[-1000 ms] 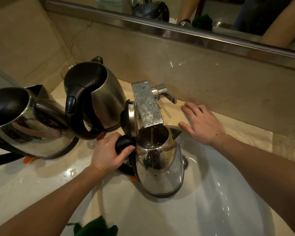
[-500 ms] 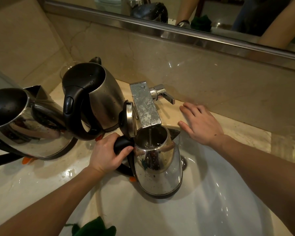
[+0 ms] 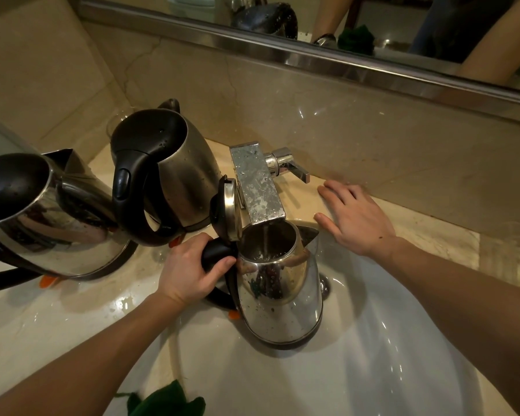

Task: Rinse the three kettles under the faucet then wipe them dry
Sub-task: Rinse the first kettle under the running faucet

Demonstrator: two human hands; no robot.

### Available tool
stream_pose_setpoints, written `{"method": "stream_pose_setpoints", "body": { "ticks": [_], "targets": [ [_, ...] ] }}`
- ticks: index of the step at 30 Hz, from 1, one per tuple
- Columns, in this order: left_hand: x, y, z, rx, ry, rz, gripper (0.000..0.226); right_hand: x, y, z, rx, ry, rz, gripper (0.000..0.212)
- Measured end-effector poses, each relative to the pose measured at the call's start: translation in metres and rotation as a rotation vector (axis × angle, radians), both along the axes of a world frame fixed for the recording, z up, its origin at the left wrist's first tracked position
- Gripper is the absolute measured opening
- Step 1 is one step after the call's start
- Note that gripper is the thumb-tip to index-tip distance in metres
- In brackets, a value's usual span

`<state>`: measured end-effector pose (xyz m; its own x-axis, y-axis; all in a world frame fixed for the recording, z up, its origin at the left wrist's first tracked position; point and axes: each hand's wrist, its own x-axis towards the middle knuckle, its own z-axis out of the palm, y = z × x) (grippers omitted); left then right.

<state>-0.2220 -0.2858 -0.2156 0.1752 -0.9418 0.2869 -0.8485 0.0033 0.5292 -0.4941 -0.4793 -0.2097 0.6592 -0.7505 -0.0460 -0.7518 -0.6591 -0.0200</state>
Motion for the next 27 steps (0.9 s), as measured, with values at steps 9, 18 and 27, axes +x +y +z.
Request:
{"method": "stream_pose_setpoints", "body": {
  "ticks": [9,18,27],
  "targets": [
    [0.0005,-0.0003,-0.0009,-0.005,-0.003,-0.001,0.074,0.0002,-0.0002,0.0003,-0.01,0.008,0.005,0.066],
    [0.0001,-0.0006,-0.0003,-0.012,-0.004,-0.008,0.073,-0.0004,-0.0017,-0.0015,-0.009,-0.002,0.009,0.063],
    [0.001,-0.0005,-0.0015,-0.002,0.001,0.0,0.072,-0.0007,-0.0014,-0.0016,-0.022,0.003,0.013,0.062]
  ]
}}
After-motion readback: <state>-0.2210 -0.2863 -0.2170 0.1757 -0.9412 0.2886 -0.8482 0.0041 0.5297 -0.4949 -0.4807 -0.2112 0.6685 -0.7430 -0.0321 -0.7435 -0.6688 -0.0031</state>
